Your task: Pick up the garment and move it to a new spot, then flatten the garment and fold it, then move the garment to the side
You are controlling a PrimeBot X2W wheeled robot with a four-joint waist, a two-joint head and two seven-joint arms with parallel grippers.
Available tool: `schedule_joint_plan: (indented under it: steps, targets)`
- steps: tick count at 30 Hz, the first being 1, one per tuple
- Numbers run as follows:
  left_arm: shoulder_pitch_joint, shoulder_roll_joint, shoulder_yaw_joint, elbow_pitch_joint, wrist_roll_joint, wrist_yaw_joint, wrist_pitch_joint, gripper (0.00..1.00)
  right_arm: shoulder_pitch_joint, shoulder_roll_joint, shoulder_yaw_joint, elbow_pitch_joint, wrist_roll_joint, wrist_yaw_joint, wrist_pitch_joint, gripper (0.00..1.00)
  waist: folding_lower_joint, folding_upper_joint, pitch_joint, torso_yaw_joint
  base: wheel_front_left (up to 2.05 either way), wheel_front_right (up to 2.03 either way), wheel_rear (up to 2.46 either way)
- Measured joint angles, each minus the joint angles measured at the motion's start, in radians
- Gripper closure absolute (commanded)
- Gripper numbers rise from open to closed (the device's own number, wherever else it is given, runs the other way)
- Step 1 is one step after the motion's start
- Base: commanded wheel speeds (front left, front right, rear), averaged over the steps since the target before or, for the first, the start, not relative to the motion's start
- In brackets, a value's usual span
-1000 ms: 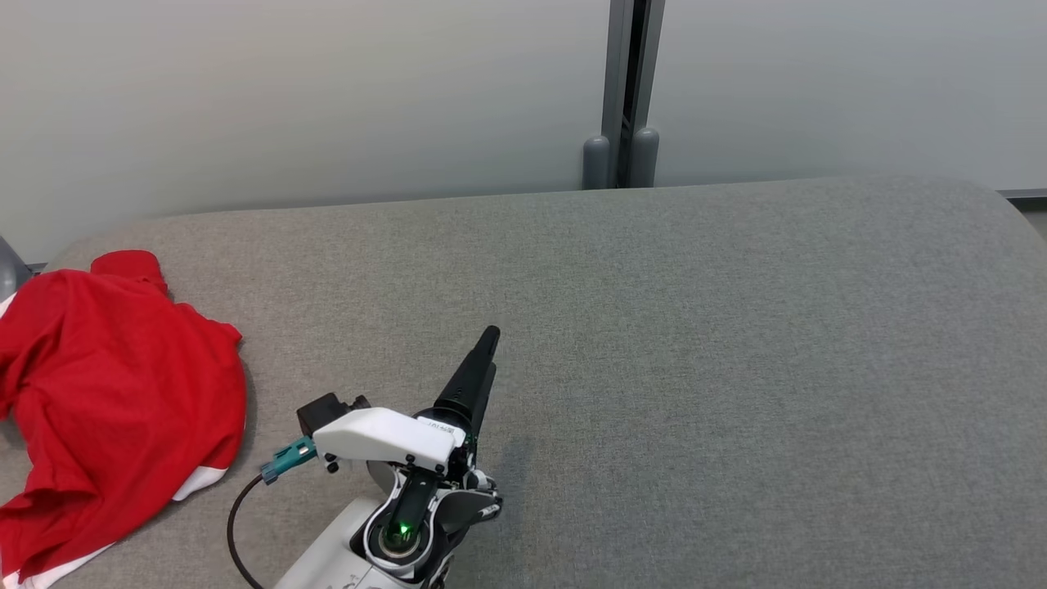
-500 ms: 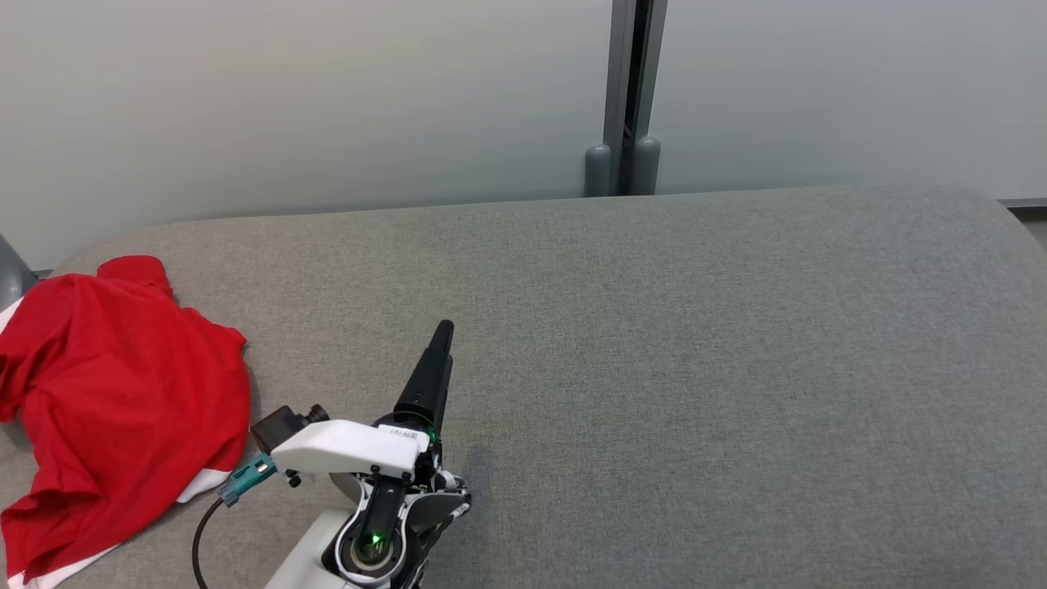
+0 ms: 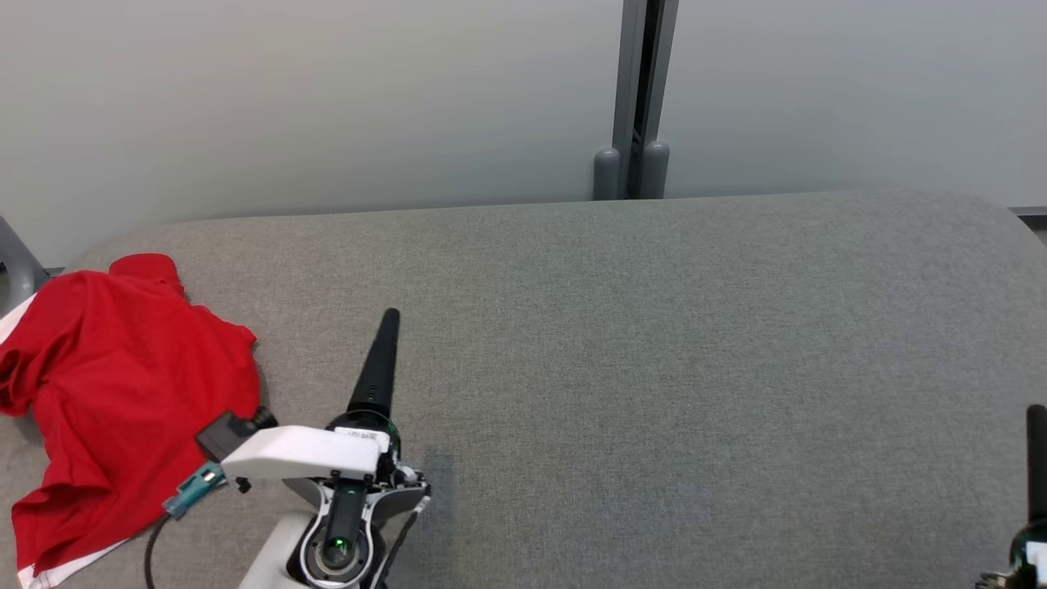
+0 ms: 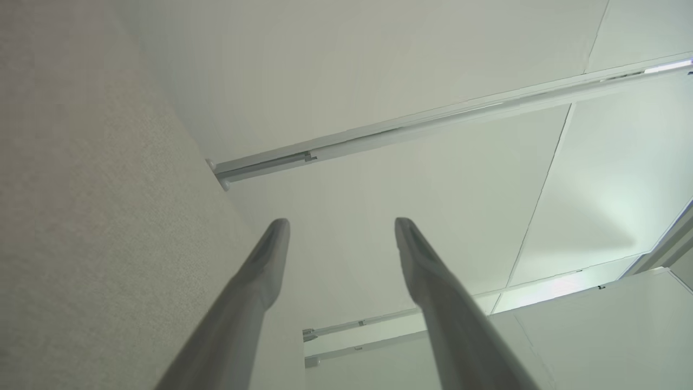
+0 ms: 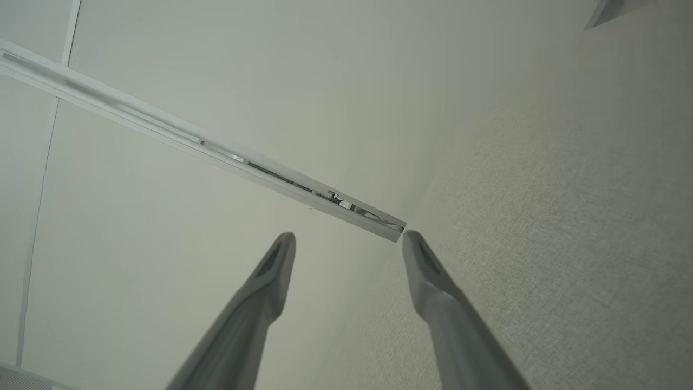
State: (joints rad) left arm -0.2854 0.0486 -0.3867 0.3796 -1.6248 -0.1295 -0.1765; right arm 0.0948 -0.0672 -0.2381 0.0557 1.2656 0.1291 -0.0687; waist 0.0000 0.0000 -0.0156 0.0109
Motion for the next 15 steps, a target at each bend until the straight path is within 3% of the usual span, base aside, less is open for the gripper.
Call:
schedule_joint_plan:
  steps: [15]
  targets:
    - [0.036, 0.0, 0.2, -0.084, 0.29, 0.0, -0.019, 0.0, -0.119, -0.033, 0.173, 0.002, -0.36, 0.0, -0.045, 0.0, 0.0, 0.0, 0.002, 0.017, 0.0, 0.0, 0.0]
